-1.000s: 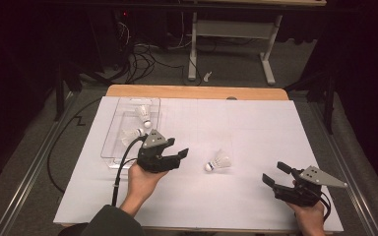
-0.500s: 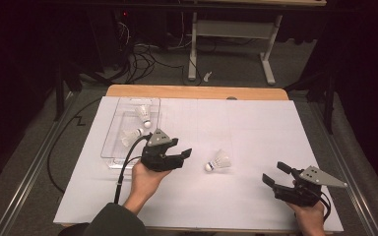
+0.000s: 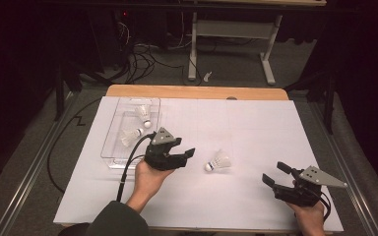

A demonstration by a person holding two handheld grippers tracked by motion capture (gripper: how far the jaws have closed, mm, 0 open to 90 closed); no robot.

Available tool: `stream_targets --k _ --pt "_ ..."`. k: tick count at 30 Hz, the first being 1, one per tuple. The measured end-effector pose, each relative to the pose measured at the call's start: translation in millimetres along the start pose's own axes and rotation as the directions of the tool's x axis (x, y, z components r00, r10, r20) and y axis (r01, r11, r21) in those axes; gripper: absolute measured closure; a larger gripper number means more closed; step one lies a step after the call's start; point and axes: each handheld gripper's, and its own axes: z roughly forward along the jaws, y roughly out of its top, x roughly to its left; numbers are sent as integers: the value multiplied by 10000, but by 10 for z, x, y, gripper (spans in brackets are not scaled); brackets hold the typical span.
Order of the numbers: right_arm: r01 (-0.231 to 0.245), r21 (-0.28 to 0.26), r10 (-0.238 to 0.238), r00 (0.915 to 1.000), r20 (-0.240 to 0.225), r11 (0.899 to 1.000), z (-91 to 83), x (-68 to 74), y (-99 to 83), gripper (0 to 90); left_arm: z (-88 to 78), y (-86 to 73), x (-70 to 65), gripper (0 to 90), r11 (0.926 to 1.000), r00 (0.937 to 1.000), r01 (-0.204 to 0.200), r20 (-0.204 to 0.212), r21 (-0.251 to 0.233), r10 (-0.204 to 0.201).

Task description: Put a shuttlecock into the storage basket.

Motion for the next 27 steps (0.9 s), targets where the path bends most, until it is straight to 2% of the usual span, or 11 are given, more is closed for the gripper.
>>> stream_targets --k 27 --pt "-25 -6 25 10000 -29 10000 -2 0 0 252 123 45 -61 398 9996 9997 -150 217 226 145"
